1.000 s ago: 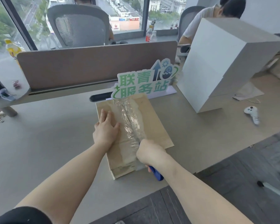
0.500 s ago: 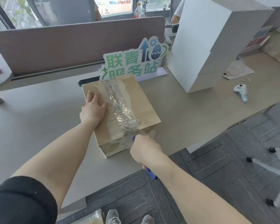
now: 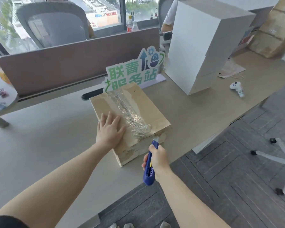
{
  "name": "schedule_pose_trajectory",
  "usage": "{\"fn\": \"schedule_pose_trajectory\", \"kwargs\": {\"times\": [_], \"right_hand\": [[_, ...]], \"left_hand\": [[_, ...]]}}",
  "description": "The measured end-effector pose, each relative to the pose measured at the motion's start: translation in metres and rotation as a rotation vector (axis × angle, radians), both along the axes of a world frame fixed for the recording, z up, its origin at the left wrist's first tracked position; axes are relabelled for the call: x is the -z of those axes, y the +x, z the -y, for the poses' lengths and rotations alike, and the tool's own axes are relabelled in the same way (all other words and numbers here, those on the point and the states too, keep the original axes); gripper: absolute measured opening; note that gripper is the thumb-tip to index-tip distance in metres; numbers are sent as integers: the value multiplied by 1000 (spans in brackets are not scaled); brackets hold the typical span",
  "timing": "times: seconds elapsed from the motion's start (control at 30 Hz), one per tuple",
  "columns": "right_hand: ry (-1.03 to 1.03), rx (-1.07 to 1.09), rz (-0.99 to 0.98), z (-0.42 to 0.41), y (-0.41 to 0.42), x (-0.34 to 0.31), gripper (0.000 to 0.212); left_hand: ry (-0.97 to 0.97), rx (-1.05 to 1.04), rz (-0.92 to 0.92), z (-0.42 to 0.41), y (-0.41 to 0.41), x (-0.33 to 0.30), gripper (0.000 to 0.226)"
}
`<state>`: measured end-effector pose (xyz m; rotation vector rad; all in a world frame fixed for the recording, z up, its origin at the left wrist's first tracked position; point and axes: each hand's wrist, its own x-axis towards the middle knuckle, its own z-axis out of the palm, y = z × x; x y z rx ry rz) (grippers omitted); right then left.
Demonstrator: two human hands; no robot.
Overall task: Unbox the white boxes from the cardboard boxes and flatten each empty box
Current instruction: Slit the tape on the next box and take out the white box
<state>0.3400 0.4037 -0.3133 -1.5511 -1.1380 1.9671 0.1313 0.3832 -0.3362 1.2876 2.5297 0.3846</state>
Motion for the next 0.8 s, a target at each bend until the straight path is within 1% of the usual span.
{"fn": "schedule_pose_trajectory", "kwargs": {"times": [0.07, 0.2, 0.3, 0.67, 0.8], "right_hand": [[4, 64, -29, 5, -6, -1, 14], [8, 90, -61, 16, -13, 0, 12], [-24, 110, -79, 18, -18, -1, 11], [7, 17, -60, 28, -29, -1, 16], [22, -64, -53, 43, -36, 3, 16]], "left_hand": [[4, 23, 7, 2, 3, 0, 58], [67, 20, -2, 6, 6, 3, 50], [82, 16, 6, 6, 6, 4, 49], [90, -9, -7, 2, 8, 8, 51], [100, -19, 11, 1, 10, 7, 51]]}}
